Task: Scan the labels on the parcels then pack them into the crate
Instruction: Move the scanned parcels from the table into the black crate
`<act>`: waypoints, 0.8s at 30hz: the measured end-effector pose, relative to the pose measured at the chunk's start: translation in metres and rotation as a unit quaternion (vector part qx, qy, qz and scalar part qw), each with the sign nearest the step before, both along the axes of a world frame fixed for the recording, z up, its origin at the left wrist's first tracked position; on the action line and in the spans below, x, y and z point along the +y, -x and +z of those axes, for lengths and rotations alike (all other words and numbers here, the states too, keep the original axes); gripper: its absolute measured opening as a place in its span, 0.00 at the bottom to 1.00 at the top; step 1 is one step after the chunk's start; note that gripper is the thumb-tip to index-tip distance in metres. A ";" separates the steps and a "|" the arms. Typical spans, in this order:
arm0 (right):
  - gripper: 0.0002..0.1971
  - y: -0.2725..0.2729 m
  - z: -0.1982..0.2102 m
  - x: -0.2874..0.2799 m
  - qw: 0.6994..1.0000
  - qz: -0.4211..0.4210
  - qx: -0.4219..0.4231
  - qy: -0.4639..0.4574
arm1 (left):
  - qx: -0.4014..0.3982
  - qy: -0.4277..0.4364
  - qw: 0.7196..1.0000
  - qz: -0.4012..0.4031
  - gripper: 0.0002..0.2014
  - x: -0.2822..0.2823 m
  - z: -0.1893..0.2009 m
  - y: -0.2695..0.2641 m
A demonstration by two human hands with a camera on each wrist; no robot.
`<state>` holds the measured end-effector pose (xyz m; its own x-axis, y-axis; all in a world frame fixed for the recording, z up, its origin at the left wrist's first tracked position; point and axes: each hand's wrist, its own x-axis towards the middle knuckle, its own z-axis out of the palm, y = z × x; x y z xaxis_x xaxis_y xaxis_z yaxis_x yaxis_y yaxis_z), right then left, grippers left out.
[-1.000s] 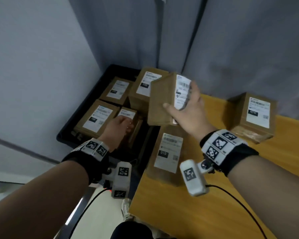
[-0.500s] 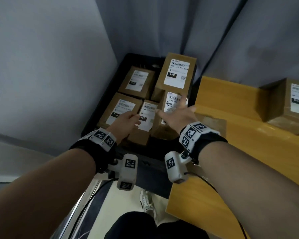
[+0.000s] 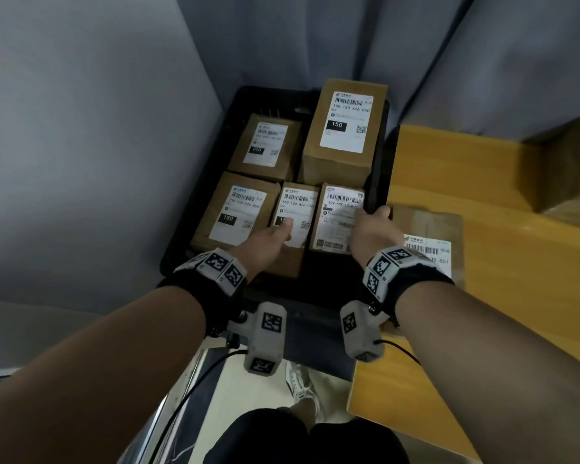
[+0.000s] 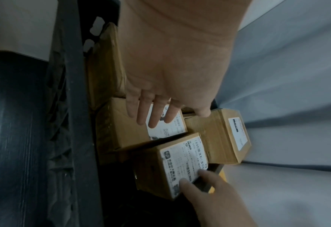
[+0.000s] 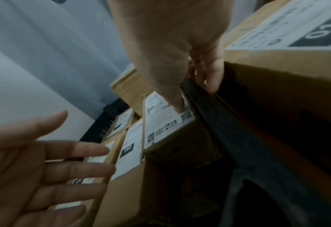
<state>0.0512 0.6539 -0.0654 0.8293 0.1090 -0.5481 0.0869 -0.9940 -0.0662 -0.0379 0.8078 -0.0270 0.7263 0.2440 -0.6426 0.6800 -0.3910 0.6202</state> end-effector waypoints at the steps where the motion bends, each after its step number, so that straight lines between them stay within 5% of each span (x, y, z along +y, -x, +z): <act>1: 0.26 -0.001 0.000 -0.003 1.000 0.013 0.001 0.019 | 0.001 -0.004 1.000 0.002 0.31 0.001 -0.001 0.000; 7: 0.21 -0.006 0.005 -0.010 1.000 0.022 0.012 0.004 | 0.002 -0.005 1.000 -0.001 0.31 -0.006 -0.004 -0.003; 14: 0.24 -0.017 0.038 -0.059 0.981 0.022 -0.083 -0.172 | -0.035 0.048 0.998 0.006 0.28 -0.041 0.010 -0.025; 24: 0.19 -0.025 0.046 -0.191 0.959 -0.120 -0.046 -0.251 | -0.089 -0.015 0.992 -0.083 0.17 -0.132 0.009 -0.043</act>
<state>0.0761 0.4631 -0.0189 0.9060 0.1393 -0.3997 -0.1125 -0.8312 -0.5445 0.0050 0.6759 -0.0175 0.8595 0.1287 -0.4947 0.4855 -0.5086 0.7111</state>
